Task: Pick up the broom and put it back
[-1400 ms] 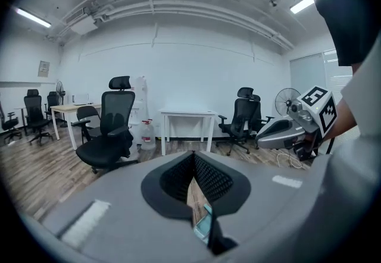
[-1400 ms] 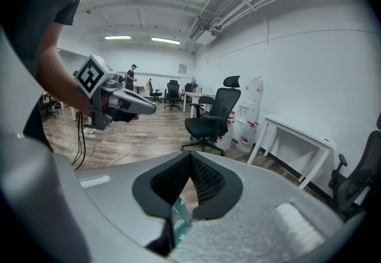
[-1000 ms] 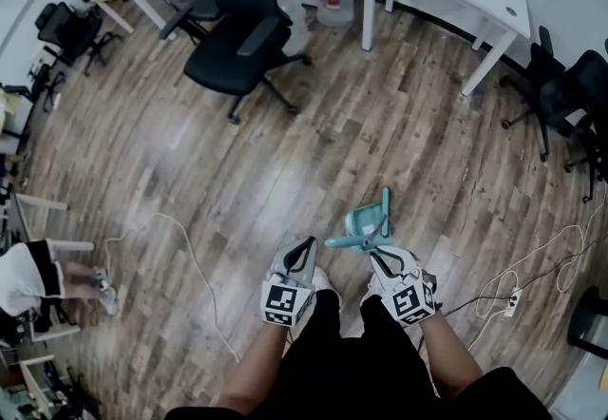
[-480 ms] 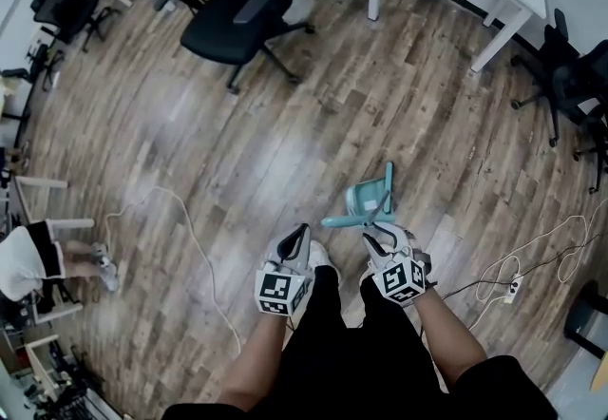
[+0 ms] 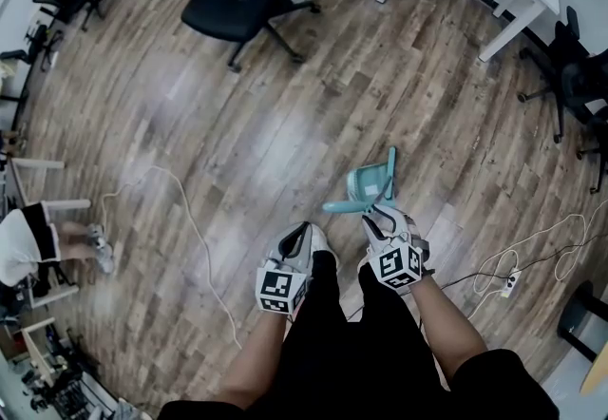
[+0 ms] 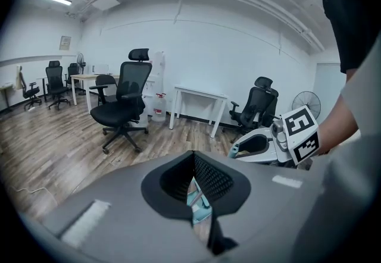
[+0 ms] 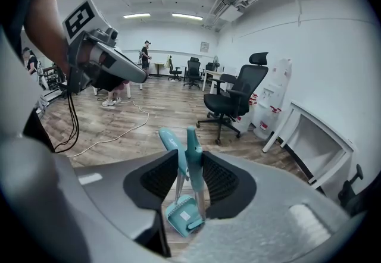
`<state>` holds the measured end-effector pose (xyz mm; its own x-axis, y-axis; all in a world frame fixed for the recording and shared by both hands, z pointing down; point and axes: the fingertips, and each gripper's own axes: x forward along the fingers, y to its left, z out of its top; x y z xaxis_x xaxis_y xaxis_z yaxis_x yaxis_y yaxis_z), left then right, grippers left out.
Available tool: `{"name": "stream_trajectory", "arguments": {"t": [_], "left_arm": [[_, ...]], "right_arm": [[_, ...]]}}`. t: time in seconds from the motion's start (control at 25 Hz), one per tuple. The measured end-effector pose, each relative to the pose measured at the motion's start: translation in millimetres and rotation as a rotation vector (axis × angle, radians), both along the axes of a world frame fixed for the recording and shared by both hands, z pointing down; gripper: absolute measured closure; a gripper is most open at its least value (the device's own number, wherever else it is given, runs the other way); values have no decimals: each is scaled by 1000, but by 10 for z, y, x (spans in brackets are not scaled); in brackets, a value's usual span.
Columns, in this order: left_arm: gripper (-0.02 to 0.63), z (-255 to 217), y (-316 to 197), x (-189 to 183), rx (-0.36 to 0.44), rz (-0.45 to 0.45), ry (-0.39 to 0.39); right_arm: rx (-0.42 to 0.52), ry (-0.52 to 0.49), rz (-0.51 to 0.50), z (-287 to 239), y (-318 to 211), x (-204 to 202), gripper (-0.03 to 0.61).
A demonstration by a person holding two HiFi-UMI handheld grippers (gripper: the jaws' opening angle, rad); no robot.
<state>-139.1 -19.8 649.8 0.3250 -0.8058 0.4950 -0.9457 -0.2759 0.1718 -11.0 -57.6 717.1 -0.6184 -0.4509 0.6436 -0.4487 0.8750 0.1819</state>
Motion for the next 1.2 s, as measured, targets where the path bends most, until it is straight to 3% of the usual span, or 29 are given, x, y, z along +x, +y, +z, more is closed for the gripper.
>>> {"name": "stream_trajectory", "arguments": {"t": [0.76, 1.2], "left_arm": [[595, 35, 1, 26, -13, -3, 27], [595, 17, 53, 90, -23, 15, 12]], "right_arm": [[26, 20, 21, 48, -71, 11, 485], [18, 10, 91, -13, -137, 155, 486]]}}
